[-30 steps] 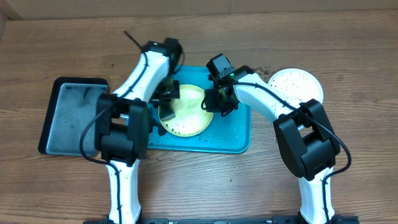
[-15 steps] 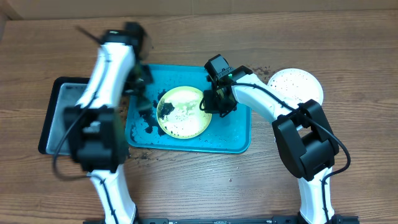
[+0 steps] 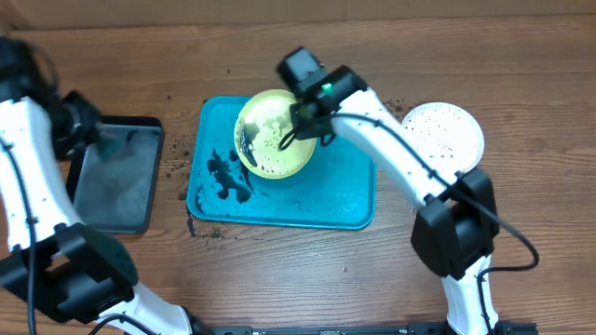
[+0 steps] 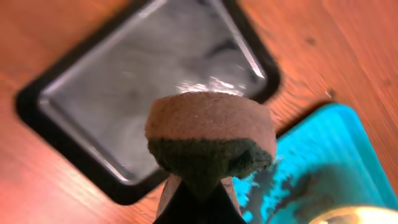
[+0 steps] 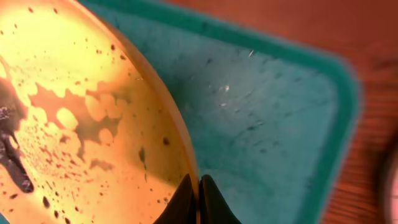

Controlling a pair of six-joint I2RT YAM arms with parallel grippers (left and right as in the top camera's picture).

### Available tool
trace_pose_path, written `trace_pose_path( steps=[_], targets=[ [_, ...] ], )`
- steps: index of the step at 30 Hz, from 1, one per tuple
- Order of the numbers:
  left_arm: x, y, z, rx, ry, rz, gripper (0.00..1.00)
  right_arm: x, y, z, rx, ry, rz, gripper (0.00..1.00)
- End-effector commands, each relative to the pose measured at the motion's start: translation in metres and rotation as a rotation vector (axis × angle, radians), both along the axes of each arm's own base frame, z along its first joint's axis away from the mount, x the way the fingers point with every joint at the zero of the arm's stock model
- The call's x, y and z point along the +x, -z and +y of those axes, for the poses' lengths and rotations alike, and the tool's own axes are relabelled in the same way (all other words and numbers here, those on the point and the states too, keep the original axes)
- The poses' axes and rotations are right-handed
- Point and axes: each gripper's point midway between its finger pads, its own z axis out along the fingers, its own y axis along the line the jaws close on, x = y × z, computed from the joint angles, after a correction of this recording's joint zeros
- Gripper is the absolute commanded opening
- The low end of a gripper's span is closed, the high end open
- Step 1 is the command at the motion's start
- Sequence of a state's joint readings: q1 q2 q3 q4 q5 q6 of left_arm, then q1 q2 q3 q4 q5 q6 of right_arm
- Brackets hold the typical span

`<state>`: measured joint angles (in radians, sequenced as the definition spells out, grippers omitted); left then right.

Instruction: Clean dirty plates on tray and stack at the side

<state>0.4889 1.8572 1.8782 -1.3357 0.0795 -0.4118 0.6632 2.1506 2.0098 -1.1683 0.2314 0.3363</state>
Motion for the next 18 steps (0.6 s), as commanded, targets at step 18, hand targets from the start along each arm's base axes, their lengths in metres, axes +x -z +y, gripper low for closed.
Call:
trace_pose_path(
  steps=[18],
  targets=[
    [-0.006, 0.124, 0.043, -0.138, -0.081, 0.186, 0.04, -0.045, -0.123, 0.046, -0.583, -0.172, -0.629, 0.04]
  ],
)
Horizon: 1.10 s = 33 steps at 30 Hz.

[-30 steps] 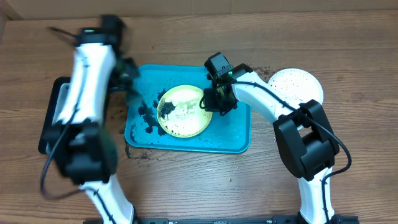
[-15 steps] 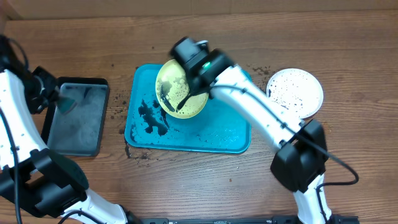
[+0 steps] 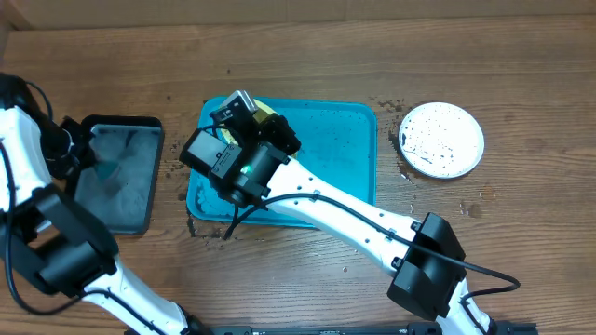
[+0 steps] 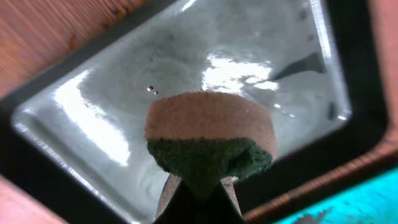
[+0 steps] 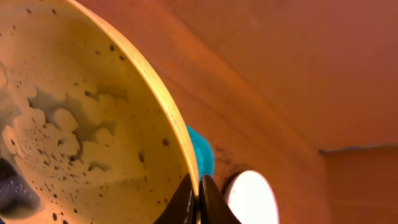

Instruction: Clean dirty plates on tray and stack at the side

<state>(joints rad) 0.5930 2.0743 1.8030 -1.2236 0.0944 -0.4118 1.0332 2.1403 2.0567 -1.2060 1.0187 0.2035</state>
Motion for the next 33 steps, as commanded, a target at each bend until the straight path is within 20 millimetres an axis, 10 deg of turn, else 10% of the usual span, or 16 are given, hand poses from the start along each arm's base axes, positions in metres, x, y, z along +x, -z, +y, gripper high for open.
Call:
trace_pose_path(
  steps=[1, 8, 16, 21, 33],
  targets=[
    [-0.001, 0.027, -0.001, -0.041, 0.020, 0.043, 0.04, 0.001, -0.035, -0.008, -0.011, 0.011, -0.087, 0.04],
    [-0.001, 0.045, -0.001, -0.060, 0.020, 0.071, 0.07, 0.001, -0.035, -0.008, -0.016, 0.010, -0.084, 0.04],
    [0.002, 0.045, -0.004, -0.076, 0.020, 0.053, 0.44, 0.001, -0.035, -0.009, -0.019, 0.010, -0.082, 0.04],
    [0.004, 0.040, -0.009, -0.107, 0.021, 0.038, 0.47, 0.001, -0.035, -0.009, -0.021, 0.011, -0.081, 0.04],
    [0.044, -0.077, -0.064, -0.318, 0.410, -0.375, 0.44, 0.007, -0.056, -0.029, -0.111, 0.078, -0.195, 0.04]
  ],
)
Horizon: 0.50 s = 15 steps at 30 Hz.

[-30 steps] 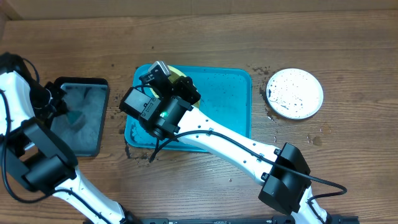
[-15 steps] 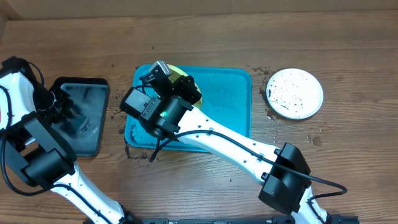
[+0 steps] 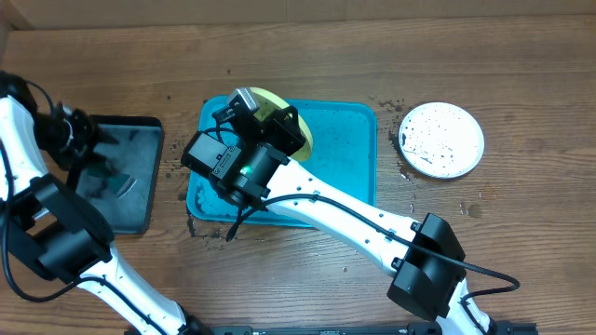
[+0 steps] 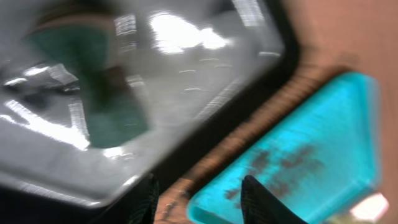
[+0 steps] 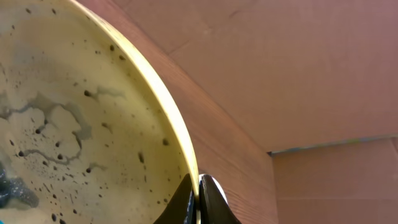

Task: Clean dirty plates on tray and stack at the side
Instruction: 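Drop the sponge into the black tray and open the left gripper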

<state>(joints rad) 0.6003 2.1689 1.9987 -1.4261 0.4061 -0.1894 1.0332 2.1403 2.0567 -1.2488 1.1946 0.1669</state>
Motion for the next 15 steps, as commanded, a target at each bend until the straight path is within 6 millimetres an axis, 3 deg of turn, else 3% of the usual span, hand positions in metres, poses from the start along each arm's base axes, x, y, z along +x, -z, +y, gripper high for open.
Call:
trace_pose_path(
  steps=[1, 2, 4, 8, 12, 15],
  targets=[
    [0.019, -0.058, -0.022, -0.042, 0.171, -0.273, 0.47, 0.003, -0.031, -0.007, 0.060, 0.028, -0.086, 0.04],
    [0.019, -0.060, -0.021, -0.030, 0.173, -0.276, 0.53, 0.004, -0.029, -0.004, 0.080, 0.023, -0.077, 0.04],
    [0.019, -0.061, -0.021, -0.015, 0.175, -0.273, 1.00, 0.006, -0.022, 0.003, 0.137, 0.007, -0.047, 0.04],
    [0.018, -0.057, -0.019, -0.006, 0.176, -0.257, 1.00, 0.019, -0.014, 0.004, 0.163, -0.017, 0.014, 0.04],
    [0.018, -0.056, -0.019, -0.006, 0.176, -0.255, 1.00, 0.024, -0.050, -0.020, 0.045, 0.083, -0.182, 0.04],
    [0.016, -0.054, -0.016, 0.014, 0.176, -0.240, 1.00, 0.021, -0.079, -0.026, -0.056, 0.134, -0.310, 0.04]
  ],
)
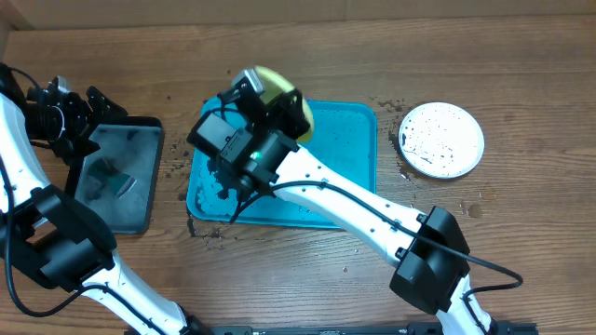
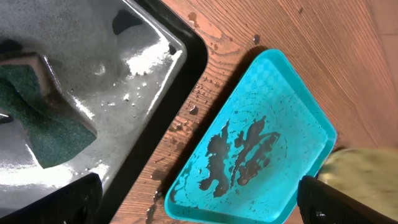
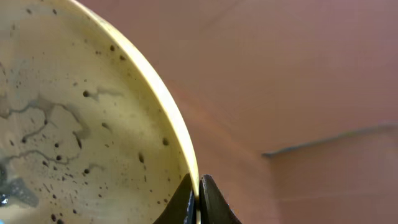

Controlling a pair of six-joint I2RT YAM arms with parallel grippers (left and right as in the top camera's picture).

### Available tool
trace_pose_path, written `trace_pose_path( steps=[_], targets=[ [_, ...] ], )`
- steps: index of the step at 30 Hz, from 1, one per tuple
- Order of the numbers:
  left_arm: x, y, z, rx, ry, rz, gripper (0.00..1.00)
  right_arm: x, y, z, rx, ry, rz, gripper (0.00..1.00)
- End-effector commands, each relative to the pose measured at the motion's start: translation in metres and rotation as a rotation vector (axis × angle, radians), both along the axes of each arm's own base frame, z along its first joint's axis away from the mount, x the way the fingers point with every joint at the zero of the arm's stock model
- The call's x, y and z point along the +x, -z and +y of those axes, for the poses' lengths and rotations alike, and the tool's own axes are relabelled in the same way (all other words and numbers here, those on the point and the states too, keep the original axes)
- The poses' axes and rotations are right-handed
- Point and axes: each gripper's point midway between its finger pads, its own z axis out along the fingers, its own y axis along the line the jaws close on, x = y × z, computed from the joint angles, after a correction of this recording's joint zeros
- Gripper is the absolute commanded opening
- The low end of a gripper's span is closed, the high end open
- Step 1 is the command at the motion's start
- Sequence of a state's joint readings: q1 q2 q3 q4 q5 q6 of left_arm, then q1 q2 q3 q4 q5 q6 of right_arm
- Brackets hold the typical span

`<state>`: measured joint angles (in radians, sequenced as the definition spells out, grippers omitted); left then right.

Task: Clean dirty plates on tray and stack at the side
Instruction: 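Drop the sponge into the black tray and open the left gripper, then carry the yellow plate right and lower it onto the white plate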

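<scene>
My right gripper (image 3: 199, 186) is shut on the rim of the yellow plate (image 3: 81, 124), which is speckled and smeared with dark dirt. In the overhead view that gripper (image 1: 277, 104) holds the yellow plate (image 1: 302, 116) on edge above the far left corner of the blue tray (image 1: 340, 167). My left gripper (image 1: 91, 126) hangs open above the black basin (image 1: 140, 123). The sponge (image 2: 37, 118), green side up, lies in the basin's water. A speckled white plate (image 1: 441, 140) sits on the table at the right.
Dark smears cover the near left part of the blue tray (image 2: 249, 149). Crumbs are scattered on the wood between the black basin (image 2: 180, 56) and the tray. A cardboard wall runs along the table's far edge.
My left gripper has drawn back higher from the basin and its jaws stand wider, with the sponge left lying in the water. The yellow plate has shifted slightly toward the far edge.
First my left gripper held the sponge beside the basin while the right held the plate tilted over the tray. Then the sponge was over the basin water and the plate was at the tray's left. Later the sponge lay in the basin, and now the left gripper is open above.
</scene>
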<state>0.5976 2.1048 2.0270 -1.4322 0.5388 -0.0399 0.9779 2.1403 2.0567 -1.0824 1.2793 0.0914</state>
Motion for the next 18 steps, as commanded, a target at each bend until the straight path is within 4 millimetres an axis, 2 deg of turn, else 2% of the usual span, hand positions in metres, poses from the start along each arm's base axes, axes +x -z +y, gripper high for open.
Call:
trace_pose_path(
  steps=[1, 4, 6, 8, 10, 11, 12, 14, 16, 18],
  targets=[
    [0.001, -0.010, 0.003, 0.049, 0.033, -0.032, 1.00, -0.009, -0.064, -0.016, -0.137, 0.088, -0.185, 0.04],
    [-0.003, -0.005, 0.010, 0.094, 0.029, -0.001, 1.00, -0.008, -0.068, -0.011, -0.230, 0.069, -0.146, 0.04],
    [-0.007, -0.003, 0.015, 0.125, 0.027, 0.021, 1.00, -0.006, -0.061, -0.001, -0.188, 0.021, -0.115, 0.04],
    [-0.010, 0.000, 0.020, 0.156, 0.024, 0.043, 1.00, -0.003, -0.032, 0.020, -0.114, -0.117, 0.023, 0.04],
    [-0.012, 0.002, 0.025, 0.183, 0.022, 0.062, 1.00, -0.011, 0.012, 0.046, -0.035, -0.301, 0.254, 0.04],
    [-0.013, 0.003, 0.026, 0.190, 0.021, 0.067, 1.00, -0.012, 0.026, 0.051, 0.004, -0.344, 0.319, 0.04],
    [-0.014, 0.003, 0.027, 0.197, 0.020, 0.071, 1.00, -0.011, 0.032, 0.051, 0.025, -0.350, 0.341, 0.04],
    [-0.015, 0.004, 0.028, 0.204, 0.019, 0.076, 1.00, -0.003, 0.030, 0.039, 0.012, -0.300, 0.312, 0.04],
    [-0.015, 0.004, 0.028, 0.204, 0.020, 0.077, 1.00, 0.005, 0.000, 0.012, -0.098, -0.161, 0.167, 0.04],
    [-0.015, 0.004, 0.028, 0.204, 0.020, 0.077, 1.00, 0.002, -0.033, -0.006, -0.187, -0.033, 0.005, 0.04]
  ],
)
